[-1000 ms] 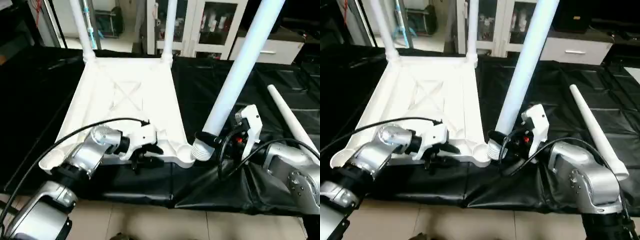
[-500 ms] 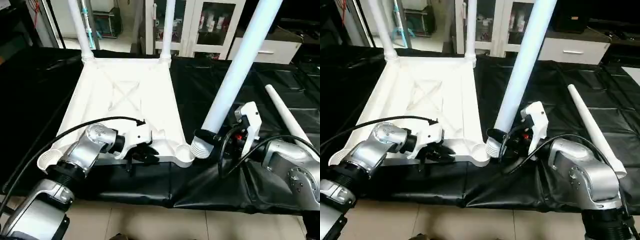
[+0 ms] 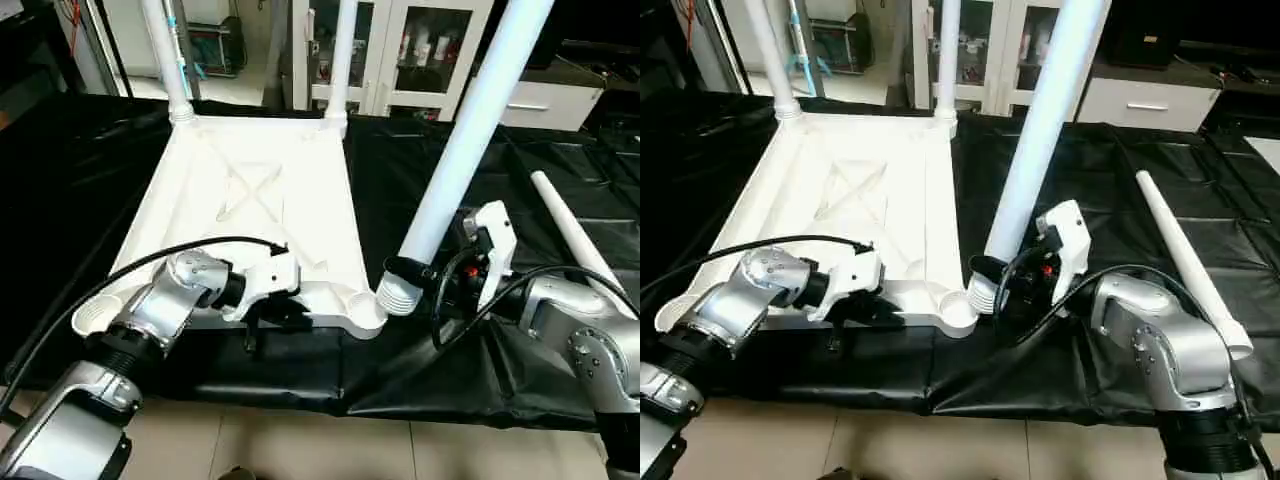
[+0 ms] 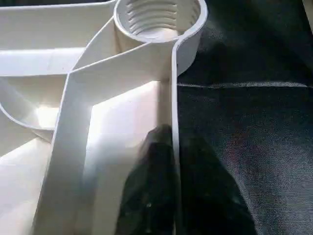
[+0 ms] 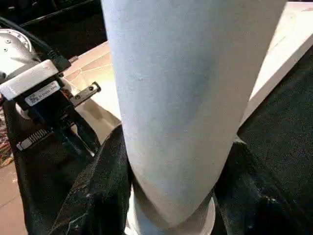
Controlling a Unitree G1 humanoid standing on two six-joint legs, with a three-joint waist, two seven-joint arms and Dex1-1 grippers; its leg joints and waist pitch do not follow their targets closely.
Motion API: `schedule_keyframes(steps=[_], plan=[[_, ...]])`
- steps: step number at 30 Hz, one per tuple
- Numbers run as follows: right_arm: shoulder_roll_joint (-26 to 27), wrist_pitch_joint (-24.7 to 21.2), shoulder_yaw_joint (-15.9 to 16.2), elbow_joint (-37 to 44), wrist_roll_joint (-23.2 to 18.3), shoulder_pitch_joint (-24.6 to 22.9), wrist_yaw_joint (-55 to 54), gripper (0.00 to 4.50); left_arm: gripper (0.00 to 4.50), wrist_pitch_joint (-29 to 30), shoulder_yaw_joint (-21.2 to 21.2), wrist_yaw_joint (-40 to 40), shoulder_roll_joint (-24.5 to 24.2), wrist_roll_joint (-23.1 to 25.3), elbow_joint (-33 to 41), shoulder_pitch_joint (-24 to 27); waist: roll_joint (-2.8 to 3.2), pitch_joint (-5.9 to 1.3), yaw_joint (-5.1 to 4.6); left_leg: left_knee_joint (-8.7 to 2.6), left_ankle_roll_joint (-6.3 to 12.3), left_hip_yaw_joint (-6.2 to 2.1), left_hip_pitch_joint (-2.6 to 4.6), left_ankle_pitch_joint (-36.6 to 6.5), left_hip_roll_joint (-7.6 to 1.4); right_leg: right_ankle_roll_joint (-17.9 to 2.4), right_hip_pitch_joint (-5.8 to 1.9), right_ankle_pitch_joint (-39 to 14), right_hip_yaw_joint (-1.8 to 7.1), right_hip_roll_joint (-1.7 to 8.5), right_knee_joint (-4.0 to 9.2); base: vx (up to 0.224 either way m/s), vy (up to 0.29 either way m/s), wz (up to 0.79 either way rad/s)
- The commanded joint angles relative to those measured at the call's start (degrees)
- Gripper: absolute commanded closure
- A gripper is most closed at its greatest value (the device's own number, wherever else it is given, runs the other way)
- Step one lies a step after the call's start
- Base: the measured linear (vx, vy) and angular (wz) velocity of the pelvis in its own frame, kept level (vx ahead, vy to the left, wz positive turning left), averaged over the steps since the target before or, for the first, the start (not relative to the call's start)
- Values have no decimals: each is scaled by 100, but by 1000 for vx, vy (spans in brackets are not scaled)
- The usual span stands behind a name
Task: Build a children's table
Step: Insert table leg to table base
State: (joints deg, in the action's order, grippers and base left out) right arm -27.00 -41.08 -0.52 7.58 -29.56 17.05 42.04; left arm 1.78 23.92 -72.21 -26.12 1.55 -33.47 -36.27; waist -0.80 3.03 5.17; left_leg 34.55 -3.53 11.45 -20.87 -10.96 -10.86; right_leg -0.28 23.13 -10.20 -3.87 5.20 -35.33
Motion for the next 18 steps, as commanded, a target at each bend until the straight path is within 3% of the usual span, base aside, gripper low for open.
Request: schedule_keyframes(steps=[1, 3, 4, 9, 18], plan=[[21, 27, 24, -21, -3, 125, 27, 260, 386, 79, 78, 31, -7, 150, -58, 133, -70, -366, 16, -446, -21, -129, 78, -1069, -248, -976, -234, -1562, 277, 378, 433, 0, 0, 0], [67, 34, 61, -20, -1, 127, 10, 260, 378, 77, 98, 15, -6, 158, -35, 147, -65, -371, 17, -443, -23, -128, 79, -1052, -246, -986, -236, -1522, 279, 380, 428, 0, 0, 0], [89, 41, 80, -27, 5, 129, 1, 260, 409, 85, 100, 26, -3, 166, -31, 150, -57, -368, 21, -444, -23, -128, 79, -1050, -246, -994, -236, -1506, 279, 380, 428, 0, 0, 0], [291, 106, 161, -145, 62, 238, -124, 260, 432, 319, 115, 123, 1, 234, 39, 192, -30, -372, 8, -450, -61, -128, 86, -1089, -249, -1054, -231, -1400, 280, 372, 417, 0, 0, 0], [528, 292, 8, -666, 206, 576, -416, 260, 432, 1035, 275, 782, -20, 748, 468, 447, -44, -334, -29, -486, -201, -151, 119, -1481, -264, -894, -201, -2074, 280, 381, 484, 0, 0, 0]])
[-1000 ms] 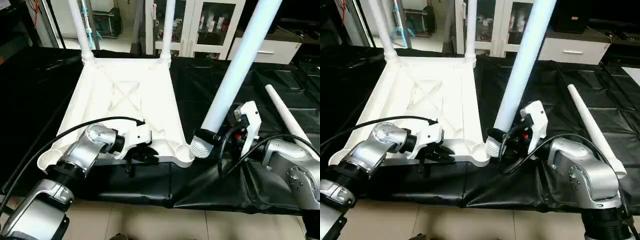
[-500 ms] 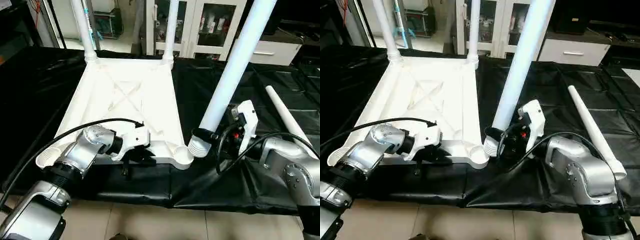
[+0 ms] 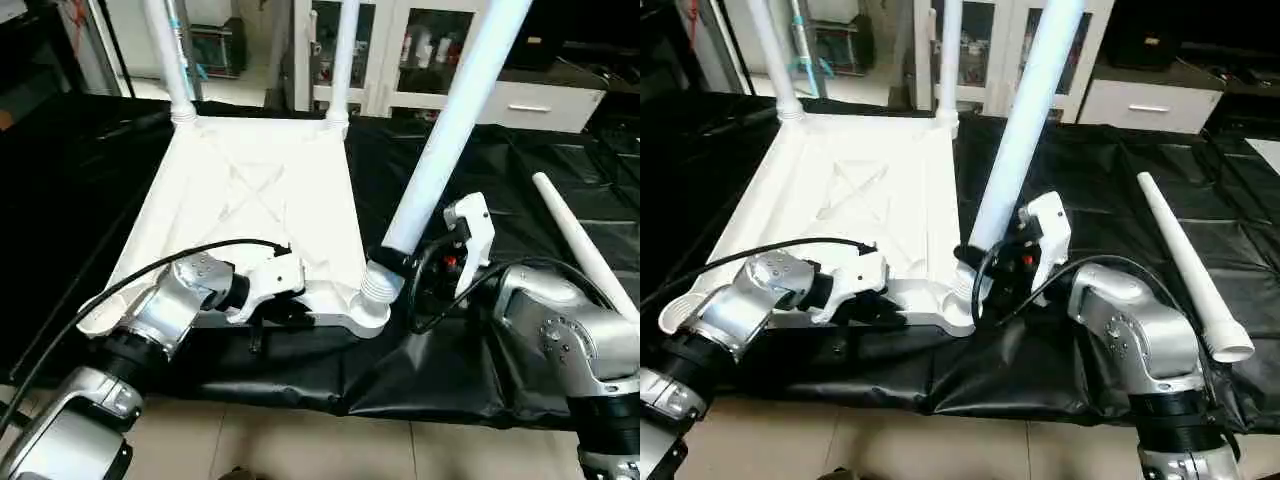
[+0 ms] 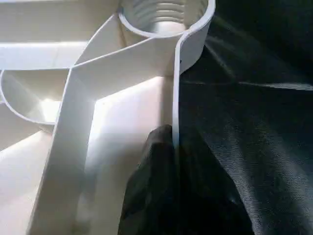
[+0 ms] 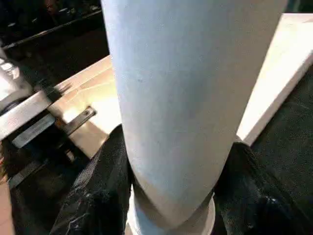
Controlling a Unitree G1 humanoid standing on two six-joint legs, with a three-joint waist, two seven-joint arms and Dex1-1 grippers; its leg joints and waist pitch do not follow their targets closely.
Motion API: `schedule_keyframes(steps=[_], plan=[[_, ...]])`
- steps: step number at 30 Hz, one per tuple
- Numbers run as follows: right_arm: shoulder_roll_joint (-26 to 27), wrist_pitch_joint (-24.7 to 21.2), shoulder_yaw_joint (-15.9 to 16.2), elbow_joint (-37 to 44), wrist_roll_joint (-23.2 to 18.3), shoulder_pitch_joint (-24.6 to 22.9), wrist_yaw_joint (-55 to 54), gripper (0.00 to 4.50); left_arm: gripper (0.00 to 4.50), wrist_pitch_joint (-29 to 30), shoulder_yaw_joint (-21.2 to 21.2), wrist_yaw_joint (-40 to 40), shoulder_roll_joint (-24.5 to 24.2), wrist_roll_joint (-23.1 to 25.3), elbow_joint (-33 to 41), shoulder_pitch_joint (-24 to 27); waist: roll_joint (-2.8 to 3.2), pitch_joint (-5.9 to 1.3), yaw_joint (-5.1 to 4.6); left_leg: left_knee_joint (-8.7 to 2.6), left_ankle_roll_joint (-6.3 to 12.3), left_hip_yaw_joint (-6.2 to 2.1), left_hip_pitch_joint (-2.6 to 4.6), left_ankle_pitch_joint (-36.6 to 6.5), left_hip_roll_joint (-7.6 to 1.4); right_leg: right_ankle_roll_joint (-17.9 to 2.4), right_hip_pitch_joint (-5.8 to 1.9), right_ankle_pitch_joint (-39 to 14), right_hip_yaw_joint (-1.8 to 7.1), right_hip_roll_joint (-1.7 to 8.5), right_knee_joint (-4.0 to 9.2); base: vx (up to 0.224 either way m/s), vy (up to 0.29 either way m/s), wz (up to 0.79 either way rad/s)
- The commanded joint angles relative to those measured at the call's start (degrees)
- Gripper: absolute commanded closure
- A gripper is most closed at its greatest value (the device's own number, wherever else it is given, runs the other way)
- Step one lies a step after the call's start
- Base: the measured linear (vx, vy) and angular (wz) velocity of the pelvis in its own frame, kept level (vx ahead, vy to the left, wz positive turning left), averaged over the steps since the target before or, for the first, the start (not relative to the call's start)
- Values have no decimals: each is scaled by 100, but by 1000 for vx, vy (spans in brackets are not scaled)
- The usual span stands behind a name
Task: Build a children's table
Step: Insert table leg to table base
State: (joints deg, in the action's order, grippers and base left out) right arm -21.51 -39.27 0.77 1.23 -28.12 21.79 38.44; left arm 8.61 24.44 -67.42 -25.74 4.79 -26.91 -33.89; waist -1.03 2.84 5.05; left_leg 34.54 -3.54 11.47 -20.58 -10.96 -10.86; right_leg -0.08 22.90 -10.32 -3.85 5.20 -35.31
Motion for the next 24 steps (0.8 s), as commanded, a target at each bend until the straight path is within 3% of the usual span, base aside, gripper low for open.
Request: schedule_keyframes(steps=[1, 3, 6, 7, 10, 19, 23, 24], plan=[[-17, 117, -129, -70, 67, 124, -50, 260, 432, 492, 222, 348, -50, 438, -106, 236, -26, -305, -24, -492, -225, -158, 89, -1571, -259, -880, -179, -2174, 277, 377, 499, 0, 0, 0], [-18, 137, -39, -166, 110, 145, 62, 260, 432, 1014, 183, 548, 51, 409, 382, 416, -40, -313, -24, -498, -233, -165, 101, -1587, -272, -853, -173, -2196, 279, 386, 500, 0, 0, 0], [-40, 155, 23, -220, 113, 166, 154, 260, 432, 1222, 164, 673, 118, 406, 579, 456, -77, -334, -45, -500, -215, -163, 79, -1532, -260, -854, -193, -2003, 275, 364, 491, 0, 0, 0], [-53, 167, 41, -250, 110, 173, 187, 260, 432, 1222, 148, 717, 156, 410, 633, 457, -119, -343, -47, -492, -174, -160, 68, -1458, -257, -867, -202, -1892, 276, 363, 478, 0, 0, 0], [-109, 202, 93, -341, 83, 146, 372, 260, 432, 936, 147, 629, 224, 310, 779, 461, -142, -349, -54, -475, -80, -142, 65, -1326, -246, -915, -201, -1736, 276, 356, 479, 0, 0, 0], [7, 578, 198, -979, 238, 153, 725, 260, 432, 856, 336, 379, 162, 225, 1209, 554, -143, -385, -45, -440, 70, -111, 43, -840, -254, -1175, -216, -960, 273, 342, 385, 0, 0, 0], [-5, 607, 278, -1194, 259, 215, 931, 261, 450, 789, 373, 360, 176, 251, 1229, 590, -169, -367, -53, -448, 85, -112, 44, -914, -256, -1160, -218, -1129, 272, 345, 402, 0, 0, 0], [-33, 622, 316, -1270, 282, 236, 1025, 261, 450, 789, 386, 374, 187, 265, 1225, 585, -202, -370, -56, -446, 76, -107, 51, -923, -262, -1140, -212, -1158, 272, 344, 407, 0, 0, 0]])
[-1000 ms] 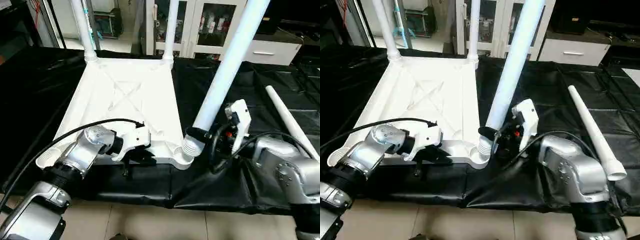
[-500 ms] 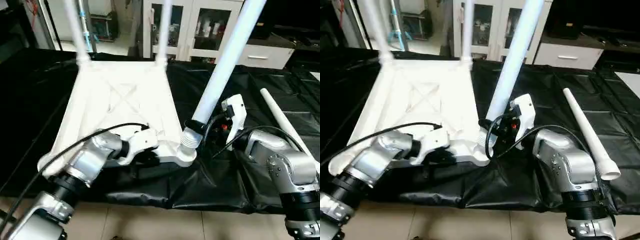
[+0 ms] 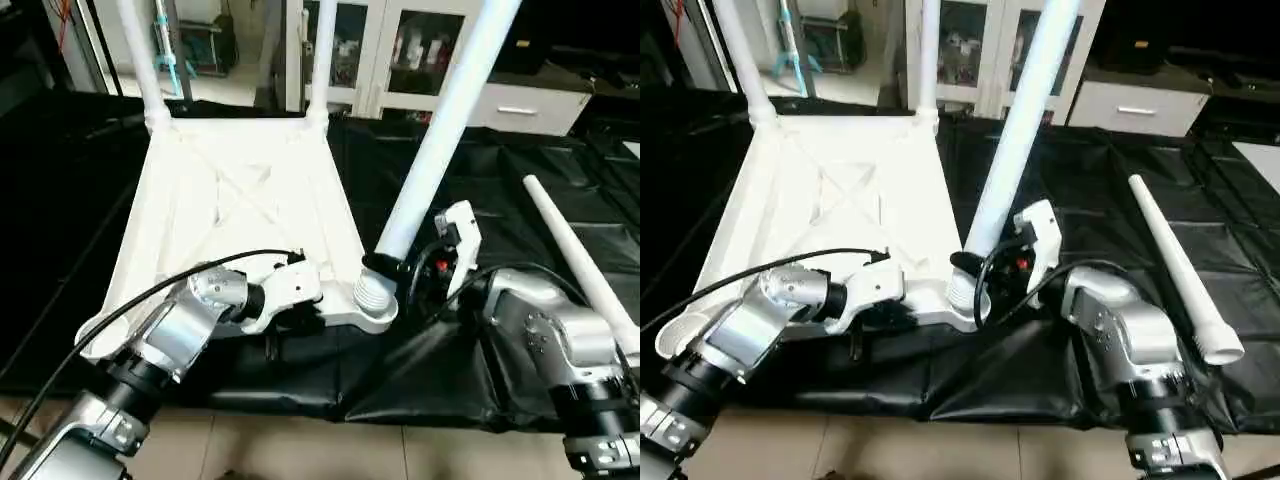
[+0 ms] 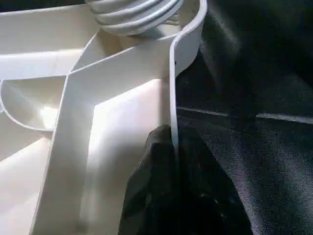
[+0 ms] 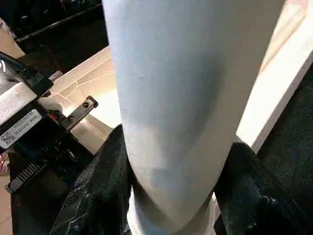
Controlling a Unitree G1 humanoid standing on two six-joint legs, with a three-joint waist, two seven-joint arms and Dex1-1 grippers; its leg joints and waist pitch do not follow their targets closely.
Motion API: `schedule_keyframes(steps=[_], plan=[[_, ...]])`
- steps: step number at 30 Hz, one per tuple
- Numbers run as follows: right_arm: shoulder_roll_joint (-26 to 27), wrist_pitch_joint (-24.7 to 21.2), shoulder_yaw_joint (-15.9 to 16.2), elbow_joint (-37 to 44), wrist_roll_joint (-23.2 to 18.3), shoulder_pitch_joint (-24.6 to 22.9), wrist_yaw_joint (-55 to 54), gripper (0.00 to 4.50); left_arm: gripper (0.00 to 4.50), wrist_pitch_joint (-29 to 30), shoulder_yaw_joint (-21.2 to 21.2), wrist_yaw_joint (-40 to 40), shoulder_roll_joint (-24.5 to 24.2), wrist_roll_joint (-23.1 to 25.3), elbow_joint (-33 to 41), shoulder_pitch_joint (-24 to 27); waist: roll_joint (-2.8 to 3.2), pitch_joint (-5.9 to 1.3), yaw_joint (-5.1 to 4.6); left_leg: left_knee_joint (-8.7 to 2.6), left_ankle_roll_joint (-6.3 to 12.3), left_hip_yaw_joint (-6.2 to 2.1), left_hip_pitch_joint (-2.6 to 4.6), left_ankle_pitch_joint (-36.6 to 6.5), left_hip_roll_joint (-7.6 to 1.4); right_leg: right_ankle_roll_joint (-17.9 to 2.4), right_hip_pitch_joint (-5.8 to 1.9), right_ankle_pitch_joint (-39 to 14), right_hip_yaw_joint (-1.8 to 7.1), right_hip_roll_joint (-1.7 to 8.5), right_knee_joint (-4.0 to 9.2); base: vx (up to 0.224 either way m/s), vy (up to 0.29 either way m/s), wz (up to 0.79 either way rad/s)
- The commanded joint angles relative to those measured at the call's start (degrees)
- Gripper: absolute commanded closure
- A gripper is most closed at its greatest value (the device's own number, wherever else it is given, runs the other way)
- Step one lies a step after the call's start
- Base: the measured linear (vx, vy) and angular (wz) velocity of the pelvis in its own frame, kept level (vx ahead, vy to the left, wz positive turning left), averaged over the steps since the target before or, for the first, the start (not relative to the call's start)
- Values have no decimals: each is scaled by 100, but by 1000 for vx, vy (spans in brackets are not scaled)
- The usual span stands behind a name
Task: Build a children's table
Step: Insert table leg to table base
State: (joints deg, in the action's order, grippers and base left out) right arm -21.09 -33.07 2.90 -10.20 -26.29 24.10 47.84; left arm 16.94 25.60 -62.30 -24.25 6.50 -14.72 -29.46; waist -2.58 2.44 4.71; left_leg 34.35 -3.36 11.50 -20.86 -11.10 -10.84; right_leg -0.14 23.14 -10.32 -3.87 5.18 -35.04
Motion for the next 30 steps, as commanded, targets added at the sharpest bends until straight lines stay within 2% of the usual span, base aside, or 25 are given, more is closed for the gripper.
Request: schedule_keyframes(steps=[1, 2, 3, 5, 8, 14, 16, 17, 20, 21, 22, 24, 27, 28, 30], plan=[[-74, 2, 103, -127, 99, 4, 85, 261, 450, -44, 270, -138, 38, 93, 5, 142, -27, -324, -11, -434, 43, -116, 85, -935, -268, -1123, -233, -1194, 275, 350, 383, 0, 0, 0], [-105, 10, 141, -156, 131, 14, 126, 261, 450, -72, 267, -144, 36, 93, -29, 123, -59, -324, -16, -432, 42, -111, 84, -931, -267, -1107, -231, -1198, 276, 345, 386, 0, 0, 0], [-128, 20, 171, -201, 159, 29, 175, 261, 450, -104, 266, -146, 25, 97, -67, 100, -48, -323, -10, -437, 26, -118, 85, -960, -268, -1089, -236, -1241, 274, 350, 386, 0, 0, 0], [-174, 66, 242, -275, 236, 49, 238, 261, 450, -144, 267, -159, 7, 101, -116, 68, -71, -320, -13, -435, 10, -115, 86, -999, -264, -1064, -228, -1313, 273, 353, 395, 0, 0, 0], [-274, 163, 360, -413, 373, 82, 387, 261, 450, -222, 278, -173, -32, 136, -234, -1, -75, -320, -11, -440, -30, -119, 92, -1057, -266, -1025, -224, -1340, 275, 348, 402, 0, 0, 0], [-538, 77, 318, -150, 323, -22, 601, 261, 450, -332, 300, -214, -61, 166, -342, -32, -90, -321, -1, -449, -79, -129, 105, -1261, -271, -973, -225, -1511, 277, 356, 434, 0, 0, 0], [-649, 59, 318, -46, 327, -103, 663, 261, 450, -344, 297, -246, -70, 163, -324, -28, -64, -324, 2, -455, -81, -136, 108, -1244, -279, -989, -219, -1427, 275, 348, 422, 0, 0, 0], [-668, 47, 314, -24, 316, -120, 679, 261, 450, -351, 296, -251, -73, 164, -324, -28, -79, -333, 5, -447, -68, -132, 108, -1195, -278, -1019, -224, -1308, 274, 345, 408, 0, 0, 0], [-688, 96, 321, -49, 356, -174, 712, 261, 450, -389, 310, -287, -65, 151, -354, -56, -75, -332, 19, -446, -42, -127, 103, -1134, -279, -1081, -230, -1152, 275, 342, 394, 0, 0, 0], [-672, 110, 322, -78, 367, -171, 704, 261, 450, -409, 315, -301, -67, 149, -357, -61, -53, -329, 16, -450, -51, -127, 101, -1161, -277, -1099, -227, -1154, 274, 343, 399, 0, 0, 0], [-611, 158, 350, -167, 405, -148, 676, 261, 450, -426, 321, -340, -62, 129, -358, -71, -27, -328, 18, -452, -67, -130, 104, -1199, -274, -1102, -227, -1181, 272, 344, 403, 0, 0, 0], [-481, 240, 429, -347, 466, -89, 621, 261, 450, -476, 345, -439, -58, 105, -352, -86, -41, -323, 3, -458, -108, -136, 105, -1361, -270, -1076, -220, -1387, 270, 350, 429, 0, 0, 0], [-349, 342, 552, -563, 571, 5, 570, 261, 450, -506, 389, -530, -78, 123, -346, -99, -18, -325, -10, -470, -178, -149, 115, -1450, -278, -1077, -216, -1427, 268, 345, 433, 0, 0, 0], [-312, 371, 599, -626, 616, 40, 558, 261, 450, -511, 399, -548, -88, 130, -340, -99, 8, -319, -9, -474, -186, -149, 120, -1487, -273, -1089, -207, -1420, 268, 340, 432, 0, 0, 0], [-259, 479, 736, -800, 779, 165, 540, 261, 450, -520, 417, -589, -116, 137, -326, -99, 10, -301, -32, -494, -243, -162, 126, -1710, -276, -1060, -211, -1629, 266, 348, 455, 0, 0, 0]])
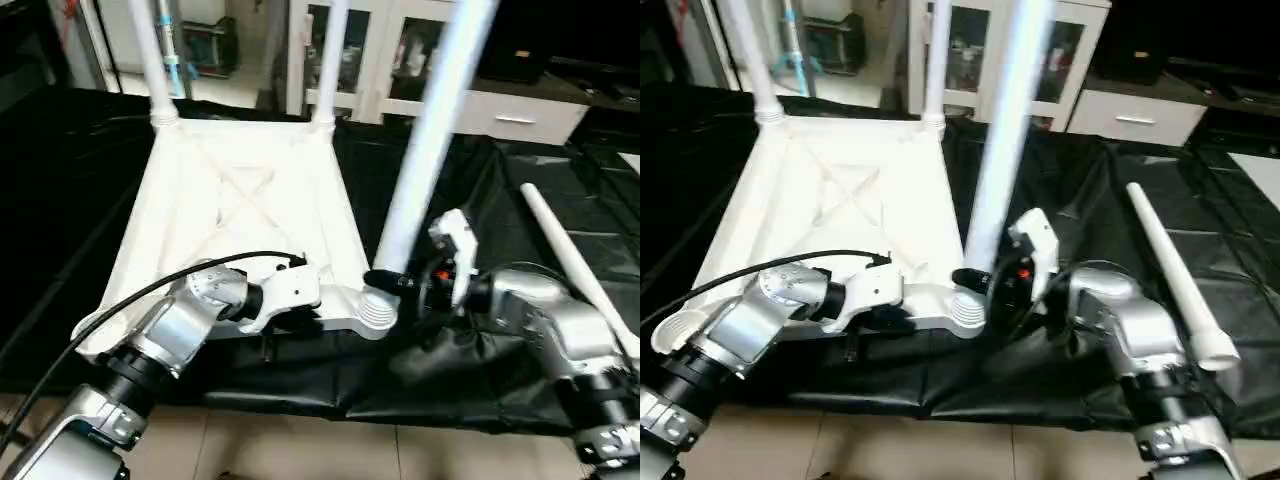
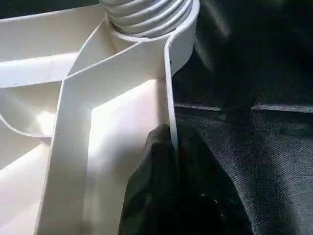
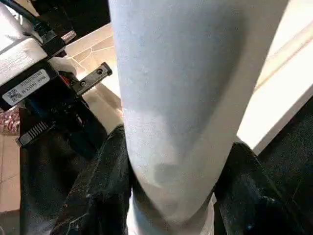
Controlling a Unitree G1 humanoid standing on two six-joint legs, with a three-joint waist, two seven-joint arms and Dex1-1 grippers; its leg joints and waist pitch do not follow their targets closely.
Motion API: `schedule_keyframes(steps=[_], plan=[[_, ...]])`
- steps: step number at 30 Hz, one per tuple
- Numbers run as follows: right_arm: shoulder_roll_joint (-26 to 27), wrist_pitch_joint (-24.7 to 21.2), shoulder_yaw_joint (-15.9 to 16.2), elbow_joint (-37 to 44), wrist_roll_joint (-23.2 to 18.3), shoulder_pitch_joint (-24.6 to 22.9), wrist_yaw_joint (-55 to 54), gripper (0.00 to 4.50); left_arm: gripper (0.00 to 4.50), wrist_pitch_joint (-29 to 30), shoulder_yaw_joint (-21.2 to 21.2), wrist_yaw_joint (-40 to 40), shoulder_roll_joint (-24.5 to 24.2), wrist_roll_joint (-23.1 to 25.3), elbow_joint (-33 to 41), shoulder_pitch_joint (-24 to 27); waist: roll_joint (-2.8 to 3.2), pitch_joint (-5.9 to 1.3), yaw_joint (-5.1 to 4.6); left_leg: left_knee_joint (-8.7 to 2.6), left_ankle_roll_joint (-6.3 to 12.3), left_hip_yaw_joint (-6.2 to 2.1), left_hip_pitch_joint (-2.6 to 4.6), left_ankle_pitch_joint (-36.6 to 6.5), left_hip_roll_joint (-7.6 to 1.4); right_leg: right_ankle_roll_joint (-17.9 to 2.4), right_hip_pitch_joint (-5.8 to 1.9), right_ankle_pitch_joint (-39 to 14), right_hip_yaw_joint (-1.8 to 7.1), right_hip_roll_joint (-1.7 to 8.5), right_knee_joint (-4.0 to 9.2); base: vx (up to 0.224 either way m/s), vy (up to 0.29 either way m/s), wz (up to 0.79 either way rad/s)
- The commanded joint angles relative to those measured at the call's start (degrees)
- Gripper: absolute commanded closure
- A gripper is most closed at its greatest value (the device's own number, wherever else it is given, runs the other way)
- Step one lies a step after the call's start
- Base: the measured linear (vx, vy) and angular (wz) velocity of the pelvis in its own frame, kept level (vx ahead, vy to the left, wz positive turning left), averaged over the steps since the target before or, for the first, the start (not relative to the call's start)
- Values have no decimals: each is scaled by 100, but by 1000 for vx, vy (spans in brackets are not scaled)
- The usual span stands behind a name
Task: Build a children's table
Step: Insert table leg to table base
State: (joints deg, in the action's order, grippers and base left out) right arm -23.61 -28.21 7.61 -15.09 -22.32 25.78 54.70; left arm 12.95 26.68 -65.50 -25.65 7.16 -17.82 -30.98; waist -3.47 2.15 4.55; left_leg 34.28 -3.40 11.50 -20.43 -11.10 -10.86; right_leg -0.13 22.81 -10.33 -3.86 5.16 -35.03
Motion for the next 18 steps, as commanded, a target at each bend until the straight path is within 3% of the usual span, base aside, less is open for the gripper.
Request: schedule_keyframes(steps=[1, 6, 11, 18], plan=[[14, 37, 312, -393, 445, 75, -152, 262, 450, -129, 319, -292, 5, 79, -9, 51, 86, -268, -46, -494, -266, -172, 84, -1828, -268, -1039, -176, -1787, 260, 348, 464, 0, 0, 0], [28, 76, 410, -410, 500, 215, -29, 262, 450, -157, 313, -321, -55, 108, -11, 59, 67, -259, -116, -499, -271, -192, 95, -1992, -277, -967, -160, -2077, 268, 357, 494, 0, 0, 0], [-24, 121, 488, -348, 539, 133, 98, 262, 450, -145, 300, -273, -71, 110, -13, 87, 42, -266, -120, -498, -226, -175, 82, -1834, -283, -1037, -164, -1813, 277, 352, 469, 0, 0, 0], [-96, 137, 290, -356, 483, -110, -2, 262, 450, -150, 282, -234, -91, 114, -28, 107, 37, -253, -117, -506, -222, -177, 90, -1937, -286, -974, -149, -2029, 284, 360, 500, 0, 0, 0]])
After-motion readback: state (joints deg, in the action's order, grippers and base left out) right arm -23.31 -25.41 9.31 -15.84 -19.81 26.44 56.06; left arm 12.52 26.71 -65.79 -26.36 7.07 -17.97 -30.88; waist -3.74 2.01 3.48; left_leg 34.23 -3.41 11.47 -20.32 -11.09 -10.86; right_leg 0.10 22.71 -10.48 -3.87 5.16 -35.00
